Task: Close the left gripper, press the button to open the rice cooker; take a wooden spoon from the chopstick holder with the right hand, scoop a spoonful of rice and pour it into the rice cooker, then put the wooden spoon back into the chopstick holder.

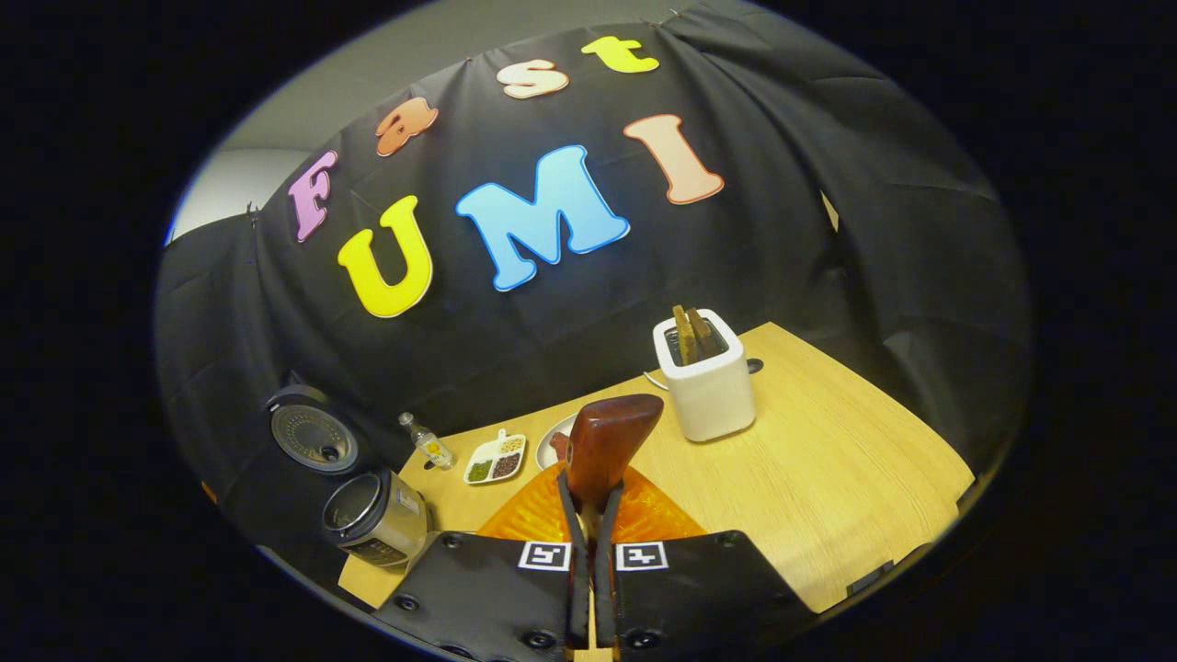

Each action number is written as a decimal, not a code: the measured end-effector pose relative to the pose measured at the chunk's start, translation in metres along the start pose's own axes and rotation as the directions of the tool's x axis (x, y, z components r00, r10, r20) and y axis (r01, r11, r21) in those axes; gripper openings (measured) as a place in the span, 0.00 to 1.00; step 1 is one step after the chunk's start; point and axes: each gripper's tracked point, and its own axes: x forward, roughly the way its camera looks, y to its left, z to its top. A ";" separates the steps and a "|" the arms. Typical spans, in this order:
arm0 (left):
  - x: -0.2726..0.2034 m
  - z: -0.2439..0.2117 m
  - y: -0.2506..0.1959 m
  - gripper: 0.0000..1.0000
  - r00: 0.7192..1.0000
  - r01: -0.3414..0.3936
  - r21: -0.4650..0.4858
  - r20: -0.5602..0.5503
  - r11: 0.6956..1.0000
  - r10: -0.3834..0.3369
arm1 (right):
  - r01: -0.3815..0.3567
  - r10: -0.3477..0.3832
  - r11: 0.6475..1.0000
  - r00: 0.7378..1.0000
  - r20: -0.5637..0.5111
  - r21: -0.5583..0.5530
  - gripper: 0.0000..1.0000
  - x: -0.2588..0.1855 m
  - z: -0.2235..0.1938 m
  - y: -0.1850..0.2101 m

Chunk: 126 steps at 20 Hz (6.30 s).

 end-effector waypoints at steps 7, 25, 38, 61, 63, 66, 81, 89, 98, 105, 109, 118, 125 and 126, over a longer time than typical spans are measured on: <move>0.042 -0.014 0.046 0.84 0.999 0.050 -0.006 -0.014 0.999 -0.050 | -0.020 0.020 0.999 1.000 0.010 -0.031 0.04 0.012 -0.030 0.071; 0.084 -0.067 0.151 0.86 0.996 0.022 0.016 -0.092 1.000 -0.020 | 0.142 -0.131 0.879 0.990 0.056 -0.455 0.04 0.083 -0.142 0.125; 0.089 -0.079 0.164 0.84 0.994 0.003 0.000 -0.112 1.000 -0.003 | 0.077 -0.079 0.903 0.997 0.013 -0.422 0.04 0.081 -0.193 0.172; 0.078 -0.058 0.129 0.84 0.995 0.052 0.011 -0.085 0.999 -0.050 | 0.073 0.019 0.748 0.991 -0.131 0.660 0.04 0.064 -0.164 0.086; 0.076 -0.057 0.123 0.84 0.995 0.058 0.009 -0.081 0.998 -0.057 | 0.061 0.039 0.688 0.992 -0.121 0.724 0.04 0.061 -0.157 0.084; 0.075 -0.056 0.124 0.84 0.996 0.055 0.002 -0.076 0.998 -0.055 | 0.037 0.082 0.562 0.992 -0.100 0.826 0.04 0.056 -0.146 0.088; 0.052 -0.079 0.191 0.84 0.993 -0.058 -0.037 -0.104 0.998 0.053 | -0.119 0.313 0.505 0.948 -0.053 0.855 0.04 0.098 -0.107 0.254; 0.041 -0.099 0.241 0.87 0.980 -0.141 -0.042 -0.145 0.989 0.134 | -0.191 0.379 0.632 0.921 -0.085 0.751 0.04 0.136 -0.122 0.349; 0.035 -0.120 0.280 0.86 0.960 -0.224 -0.055 -0.182 0.973 0.211 | -0.282 0.366 0.880 0.915 -0.168 0.381 0.04 0.176 -0.161 0.417; 0.035 -0.133 0.290 0.85 0.950 -0.259 -0.062 -0.200 0.964 0.242 | -0.393 0.378 0.917 0.910 -0.170 -0.062 0.04 0.176 -0.166 0.450; 0.032 -0.135 0.292 0.85 0.946 -0.270 -0.069 -0.204 0.960 0.251 | -0.423 0.394 0.857 0.906 -0.155 -0.296 0.04 0.169 -0.166 0.466; 0.041 -0.135 0.280 0.85 0.950 -0.259 -0.080 -0.199 0.962 0.240 | -0.312 0.472 0.497 0.880 -0.049 -0.809 0.04 0.137 -0.158 0.490; 0.041 -0.132 0.271 0.85 0.960 -0.233 -0.089 -0.183 0.968 0.214 | -0.339 0.463 0.537 0.884 -0.067 -0.772 0.04 0.132 -0.159 0.488; 0.045 -0.132 0.271 0.87 0.961 -0.228 -0.093 -0.181 0.969 0.209 | -0.368 0.451 0.598 0.889 -0.080 -0.712 0.04 0.135 -0.163 0.486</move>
